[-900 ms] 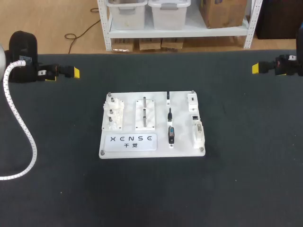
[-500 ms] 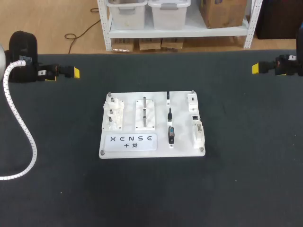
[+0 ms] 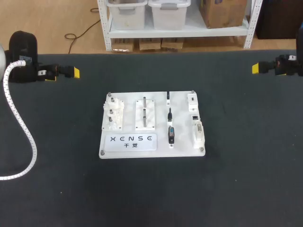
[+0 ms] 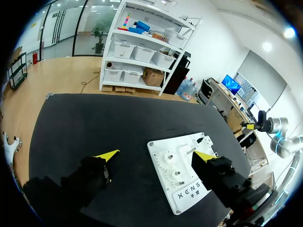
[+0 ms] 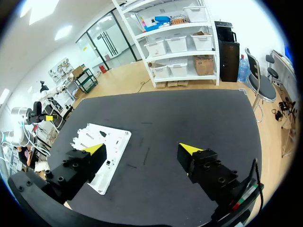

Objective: Insert the USB connector, Ethernet cable, and multi-pin plug into their matching sockets one by one.

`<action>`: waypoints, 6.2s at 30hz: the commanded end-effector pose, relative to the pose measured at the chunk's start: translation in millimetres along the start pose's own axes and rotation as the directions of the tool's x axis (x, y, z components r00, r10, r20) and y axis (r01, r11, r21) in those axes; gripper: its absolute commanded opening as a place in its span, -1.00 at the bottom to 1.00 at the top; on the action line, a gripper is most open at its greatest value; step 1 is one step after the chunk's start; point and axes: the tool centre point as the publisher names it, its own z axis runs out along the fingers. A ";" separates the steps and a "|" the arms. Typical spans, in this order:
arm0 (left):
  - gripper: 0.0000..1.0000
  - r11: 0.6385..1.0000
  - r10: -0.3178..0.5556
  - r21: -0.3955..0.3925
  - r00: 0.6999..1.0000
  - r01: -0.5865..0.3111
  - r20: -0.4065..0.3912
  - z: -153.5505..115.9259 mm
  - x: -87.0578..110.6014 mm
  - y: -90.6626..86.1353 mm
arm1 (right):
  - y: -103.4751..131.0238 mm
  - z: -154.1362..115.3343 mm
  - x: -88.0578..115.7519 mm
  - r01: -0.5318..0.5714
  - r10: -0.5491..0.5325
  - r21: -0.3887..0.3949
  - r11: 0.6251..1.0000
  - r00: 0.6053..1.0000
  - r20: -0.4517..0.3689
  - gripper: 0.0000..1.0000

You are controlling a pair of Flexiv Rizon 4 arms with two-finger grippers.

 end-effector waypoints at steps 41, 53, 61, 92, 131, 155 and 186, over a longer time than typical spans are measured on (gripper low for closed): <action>1.00 0.742 0.606 0.404 0.793 -0.535 -0.062 6.2 30.4 -14.5 | 0.5 -0.3 0.1 0.000 0.000 0.004 1.000 1.000 -0.001 1.00; 1.00 0.496 0.755 0.647 0.656 -0.579 0.009 13.6 78.1 -21.7 | 0.5 -0.3 0.1 0.000 0.000 0.004 1.000 1.000 -0.001 1.00; 1.00 0.400 0.815 0.672 0.578 -0.623 0.051 13.7 78.2 -31.5 | 0.5 -0.3 0.1 0.000 0.000 0.004 1.000 1.000 -0.001 1.00; 1.00 0.466 0.793 0.626 0.610 -0.625 0.018 15.4 76.9 -43.5 | 0.5 -0.3 0.1 0.000 0.000 0.004 1.000 1.000 -0.001 1.00; 1.00 0.466 0.793 0.626 0.610 -0.625 0.018 15.4 76.9 -43.5 | 125.4 183.3 1.4 0.029 0.141 0.395 0.918 0.908 -0.394 1.00; 1.00 0.466 0.793 0.626 0.610 -0.625 0.018 15.4 76.9 -43.5 | 159.5 215.4 41.0 0.007 0.254 0.488 0.873 0.847 -0.467 1.00; 1.00 0.466 0.793 0.626 0.610 -0.625 0.018 15.4 76.9 -43.5 | 161.2 215.9 51.1 0.034 0.235 0.484 0.874 0.843 -0.484 1.00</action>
